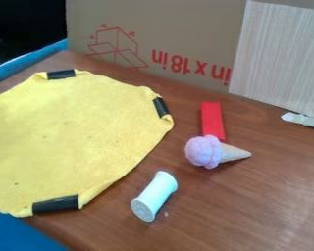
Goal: Fold the cloth from bottom left to top right
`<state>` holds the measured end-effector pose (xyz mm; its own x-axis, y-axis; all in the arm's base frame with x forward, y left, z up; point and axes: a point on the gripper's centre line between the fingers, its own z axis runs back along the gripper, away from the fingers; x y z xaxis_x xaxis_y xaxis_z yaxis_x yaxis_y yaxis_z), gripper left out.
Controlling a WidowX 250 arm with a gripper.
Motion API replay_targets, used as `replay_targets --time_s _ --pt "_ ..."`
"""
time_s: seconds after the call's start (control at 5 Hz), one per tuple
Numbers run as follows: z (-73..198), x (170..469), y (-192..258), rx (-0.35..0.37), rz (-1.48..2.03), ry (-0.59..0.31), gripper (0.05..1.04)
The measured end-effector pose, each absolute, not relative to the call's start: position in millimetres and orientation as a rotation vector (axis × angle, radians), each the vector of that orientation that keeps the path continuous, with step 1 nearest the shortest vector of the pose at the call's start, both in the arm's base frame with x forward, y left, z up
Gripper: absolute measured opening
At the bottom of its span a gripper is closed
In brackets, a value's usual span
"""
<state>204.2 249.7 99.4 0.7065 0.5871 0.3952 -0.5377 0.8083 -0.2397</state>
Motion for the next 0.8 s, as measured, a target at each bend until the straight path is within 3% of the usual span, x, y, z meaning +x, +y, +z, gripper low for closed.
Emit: replay_targets --time_s 0.2,0.6,0.8 --pt "114 224 230 -0.124 0.658 -0.472 0.054" --pt "112 269 168 -0.156 0.683 -0.371 0.054" --pt "120 292 144 -0.161 0.687 -0.376 0.054"
